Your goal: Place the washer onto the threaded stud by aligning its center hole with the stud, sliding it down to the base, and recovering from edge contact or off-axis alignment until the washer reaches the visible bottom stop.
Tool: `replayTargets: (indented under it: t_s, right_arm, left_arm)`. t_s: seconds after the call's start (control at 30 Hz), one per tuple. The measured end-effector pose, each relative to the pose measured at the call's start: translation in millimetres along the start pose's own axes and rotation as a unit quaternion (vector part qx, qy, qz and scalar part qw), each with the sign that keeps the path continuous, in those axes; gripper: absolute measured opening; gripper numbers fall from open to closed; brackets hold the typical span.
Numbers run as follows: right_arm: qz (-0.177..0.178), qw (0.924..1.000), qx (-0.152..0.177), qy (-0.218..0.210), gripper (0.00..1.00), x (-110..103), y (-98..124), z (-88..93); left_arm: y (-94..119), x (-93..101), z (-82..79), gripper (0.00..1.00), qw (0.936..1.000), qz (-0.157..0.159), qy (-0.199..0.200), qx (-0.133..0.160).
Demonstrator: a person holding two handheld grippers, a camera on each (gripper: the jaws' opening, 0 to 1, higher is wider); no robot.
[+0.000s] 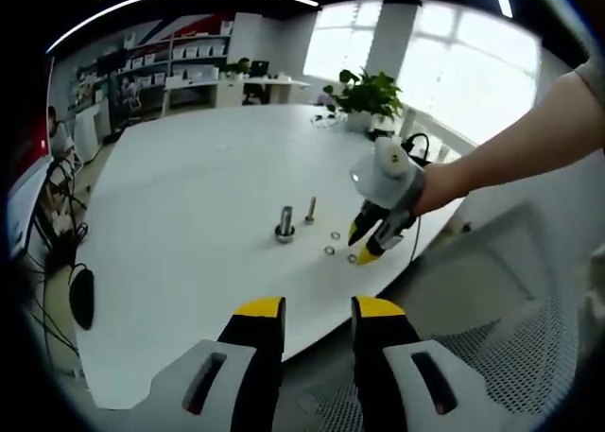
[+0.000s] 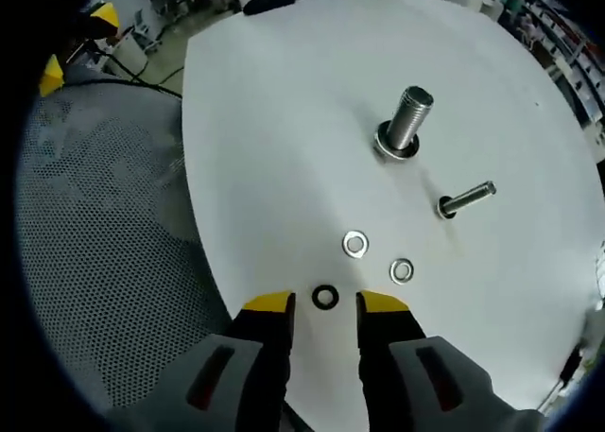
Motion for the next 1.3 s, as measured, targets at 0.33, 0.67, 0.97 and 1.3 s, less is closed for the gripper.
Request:
replayTargets:
  t_s: [0.33, 0.67, 0.97, 1.3]
  right_arm:
    - [0.001, 0.9992, -0.024, 0.032, 0.26, -1.6, -7.4, 4.0]
    - [-0.005, 0.9962, -0.036, 0.078, 0.25, -0.9, -8.7, -0.3]
    - [-0.009, 0.9964, -0.039, 0.074, 0.21, 5.1, -9.2, -0.6]
    - [-0.004, 0.9936, -0.037, 0.107, 0.18, 1.7, -9.7, -3.6]
  left_arm:
    - [-0.3, -0.3, 0.4, 0.26, 1.0, -0.002, 0.001, 0.0]
    - [-0.5, -0.1, 0.0, 0.25, 1.0, -0.002, 0.001, 0.0]
    - [-0.3, -1.3, -0.4, 0.24, 1.0, -0.005, 0.004, 0.003]
    - [0.1, -1.8, -0.6, 0.23, 0.9999, -0.009, 0.005, 0.004]
Point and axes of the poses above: the point that each gripper's makers call its tool centre point, and the gripper's own axes: y roughly backward along the fingers, x roughly to its right, z roughly out of its underside, the point moved 10 cm from there along y, roughly backward along the fingers, and after that the axes turned 12 degrees about y, right-handed, at the moved point
